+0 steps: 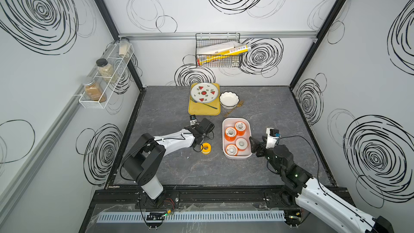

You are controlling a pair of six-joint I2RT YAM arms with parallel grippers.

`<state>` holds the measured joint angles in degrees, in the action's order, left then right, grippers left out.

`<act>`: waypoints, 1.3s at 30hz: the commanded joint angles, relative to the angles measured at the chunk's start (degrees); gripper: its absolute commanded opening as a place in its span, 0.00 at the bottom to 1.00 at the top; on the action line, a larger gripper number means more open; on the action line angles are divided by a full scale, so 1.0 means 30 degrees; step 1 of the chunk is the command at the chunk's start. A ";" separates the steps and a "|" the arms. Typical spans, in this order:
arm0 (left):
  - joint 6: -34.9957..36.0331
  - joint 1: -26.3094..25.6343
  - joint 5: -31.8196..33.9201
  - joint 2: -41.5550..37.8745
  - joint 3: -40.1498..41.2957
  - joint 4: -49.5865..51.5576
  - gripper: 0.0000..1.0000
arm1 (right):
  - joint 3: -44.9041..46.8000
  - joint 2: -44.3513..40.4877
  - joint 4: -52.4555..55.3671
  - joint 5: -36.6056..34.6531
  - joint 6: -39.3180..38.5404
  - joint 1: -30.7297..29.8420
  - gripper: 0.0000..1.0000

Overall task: Put the sealing tape into the storage box
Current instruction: Pick up the sealing tape at the center of the board.

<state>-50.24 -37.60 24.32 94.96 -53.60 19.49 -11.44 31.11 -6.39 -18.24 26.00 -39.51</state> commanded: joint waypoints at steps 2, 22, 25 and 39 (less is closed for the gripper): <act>0.0200 -0.0107 0.0332 -0.0100 0.0512 -0.0188 0.76 | -0.0082 -0.0201 -0.0362 -0.0213 0.0087 0.0013 0.82; 0.1432 0.0474 0.0098 0.0321 0.0167 -0.0624 0.55 | 0.0036 -0.0582 -0.0222 -0.0371 0.0166 0.0025 0.82; 0.1783 0.0777 -0.0002 0.0623 -0.0052 -0.0777 0.53 | 0.0035 -0.0615 -0.0212 -0.0370 0.0180 0.0022 0.82; 0.2537 0.1255 -0.0629 0.0936 -0.0586 -0.0758 0.36 | 0.0035 -0.0571 -0.0209 -0.0424 0.0188 0.0007 0.82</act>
<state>-43.55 -34.30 23.14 98.67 -54.15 17.63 -11.44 29.71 -6.39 -18.52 26.22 -39.51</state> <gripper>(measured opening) 0.363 0.822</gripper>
